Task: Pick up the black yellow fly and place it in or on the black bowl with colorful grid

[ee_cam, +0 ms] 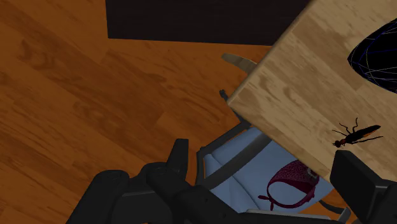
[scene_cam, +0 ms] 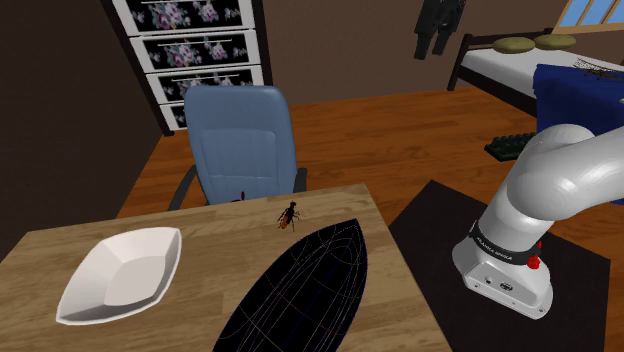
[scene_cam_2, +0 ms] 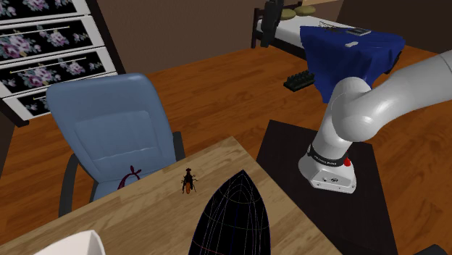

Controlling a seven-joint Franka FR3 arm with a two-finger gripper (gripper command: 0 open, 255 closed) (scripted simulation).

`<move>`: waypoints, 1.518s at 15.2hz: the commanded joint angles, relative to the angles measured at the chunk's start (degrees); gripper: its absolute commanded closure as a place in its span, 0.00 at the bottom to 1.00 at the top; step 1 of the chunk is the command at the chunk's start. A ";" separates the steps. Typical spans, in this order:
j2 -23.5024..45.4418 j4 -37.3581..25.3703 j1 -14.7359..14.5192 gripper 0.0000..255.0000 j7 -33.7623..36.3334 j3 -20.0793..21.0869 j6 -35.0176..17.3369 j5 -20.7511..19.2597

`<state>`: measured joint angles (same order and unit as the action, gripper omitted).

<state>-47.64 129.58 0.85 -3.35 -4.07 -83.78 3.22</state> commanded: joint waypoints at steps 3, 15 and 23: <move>-0.56 3.07 -0.16 0.00 2.76 2.35 -2.72 1.34; 4.21 15.03 -2.35 0.00 19.01 17.51 -21.05 9.71; 15.91 16.14 -2.53 0.00 30.29 28.56 -35.00 12.80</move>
<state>-33.46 145.88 -1.82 25.40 23.11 -116.95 15.87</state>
